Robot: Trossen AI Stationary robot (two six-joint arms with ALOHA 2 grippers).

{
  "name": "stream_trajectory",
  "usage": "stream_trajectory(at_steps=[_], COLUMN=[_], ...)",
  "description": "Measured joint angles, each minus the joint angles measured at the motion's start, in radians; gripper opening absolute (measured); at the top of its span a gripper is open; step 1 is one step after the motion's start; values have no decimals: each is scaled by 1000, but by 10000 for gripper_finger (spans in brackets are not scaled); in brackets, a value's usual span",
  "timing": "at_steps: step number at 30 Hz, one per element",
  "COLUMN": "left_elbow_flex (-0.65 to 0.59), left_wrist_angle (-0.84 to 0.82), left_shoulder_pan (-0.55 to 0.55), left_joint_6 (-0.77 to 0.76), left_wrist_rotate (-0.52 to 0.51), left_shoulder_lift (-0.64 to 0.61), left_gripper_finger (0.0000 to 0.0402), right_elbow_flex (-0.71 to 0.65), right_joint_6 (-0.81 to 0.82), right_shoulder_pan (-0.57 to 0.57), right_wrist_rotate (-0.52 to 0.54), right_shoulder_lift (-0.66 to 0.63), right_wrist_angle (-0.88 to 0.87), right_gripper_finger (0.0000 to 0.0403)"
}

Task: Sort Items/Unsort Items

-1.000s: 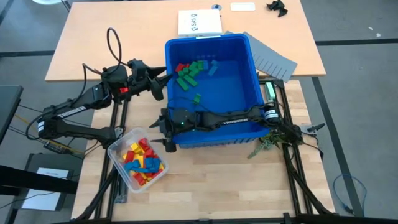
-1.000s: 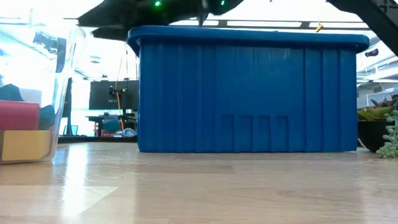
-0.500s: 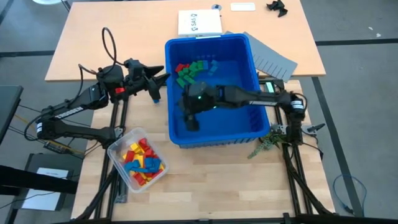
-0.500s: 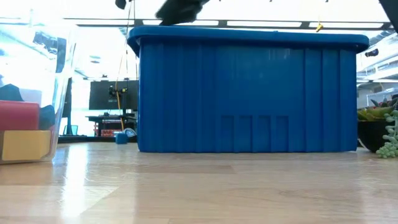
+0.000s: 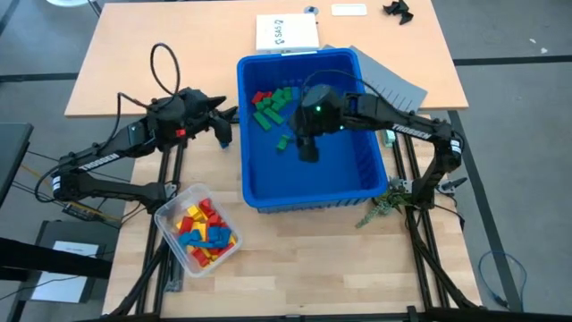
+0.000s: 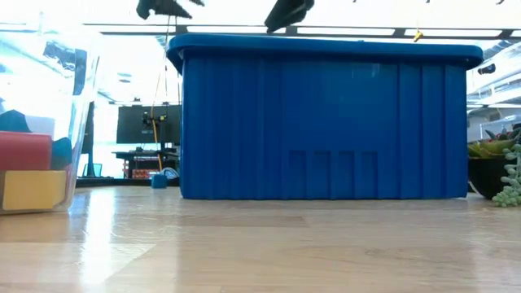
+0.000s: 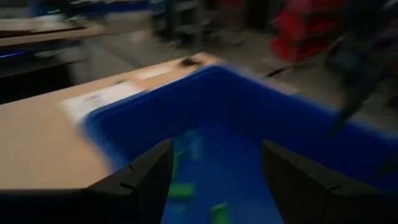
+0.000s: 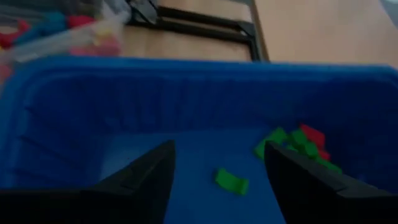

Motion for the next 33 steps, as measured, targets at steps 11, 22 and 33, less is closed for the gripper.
stream_trajectory(at_steps=[11, 22, 33], left_elbow_flex=[1, 1, -38], left_wrist_angle=[-331, -509, -552], left_shoulder_pan=[256, 443, 489], left_joint_6=[-1, 60, 239], left_wrist_rotate=[-24, 150, 200], left_shoulder_lift=[79, 311, 462], left_gripper_finger=[248, 248, 248], right_elbow_flex=[0, -31, -146], right_joint_6=[-30, -42, -77], right_shoulder_pan=[-113, -153, -177], right_wrist_rotate=[-7, -94, -86], right_shoulder_lift=[-1, -2, -1], right_wrist_angle=[-48, -58, -27], right_gripper_finger=[242, 238, 237])
